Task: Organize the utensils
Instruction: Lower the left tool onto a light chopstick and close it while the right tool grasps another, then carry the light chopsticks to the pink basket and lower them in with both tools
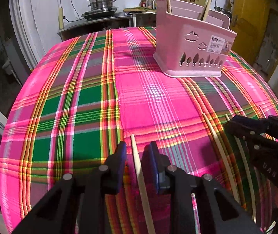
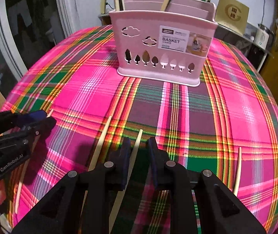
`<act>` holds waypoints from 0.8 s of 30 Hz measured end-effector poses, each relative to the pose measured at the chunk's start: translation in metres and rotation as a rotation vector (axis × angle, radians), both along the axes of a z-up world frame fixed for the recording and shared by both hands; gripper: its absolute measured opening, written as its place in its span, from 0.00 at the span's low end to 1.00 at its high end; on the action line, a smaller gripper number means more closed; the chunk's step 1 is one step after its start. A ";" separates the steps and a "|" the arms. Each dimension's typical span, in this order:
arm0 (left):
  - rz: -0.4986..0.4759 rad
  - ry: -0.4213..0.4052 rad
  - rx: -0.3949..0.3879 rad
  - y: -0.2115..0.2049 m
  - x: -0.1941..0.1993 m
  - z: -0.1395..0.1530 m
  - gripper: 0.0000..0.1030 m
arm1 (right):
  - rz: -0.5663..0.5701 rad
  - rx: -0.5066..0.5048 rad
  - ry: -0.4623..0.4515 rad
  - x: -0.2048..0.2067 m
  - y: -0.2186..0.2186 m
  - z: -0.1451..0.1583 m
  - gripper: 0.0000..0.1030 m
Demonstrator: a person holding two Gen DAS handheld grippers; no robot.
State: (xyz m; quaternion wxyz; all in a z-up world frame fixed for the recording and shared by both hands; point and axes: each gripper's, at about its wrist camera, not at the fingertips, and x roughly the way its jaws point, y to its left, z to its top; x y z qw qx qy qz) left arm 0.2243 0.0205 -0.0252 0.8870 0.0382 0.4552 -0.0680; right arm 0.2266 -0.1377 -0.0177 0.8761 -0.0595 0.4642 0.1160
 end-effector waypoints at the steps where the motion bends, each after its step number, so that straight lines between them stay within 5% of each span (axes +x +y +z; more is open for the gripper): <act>1: -0.001 0.001 0.005 -0.001 0.000 0.000 0.24 | 0.001 0.000 0.001 0.000 0.000 0.000 0.13; 10: 0.018 0.013 0.026 0.000 0.003 0.001 0.10 | 0.010 0.034 0.025 0.004 -0.001 0.000 0.05; 15: 0.009 0.046 -0.043 0.007 0.007 0.005 0.05 | 0.015 0.070 0.020 0.004 -0.006 0.006 0.05; 24: -0.028 -0.042 -0.104 0.003 -0.004 0.050 0.05 | 0.023 0.156 -0.052 -0.003 -0.027 0.045 0.05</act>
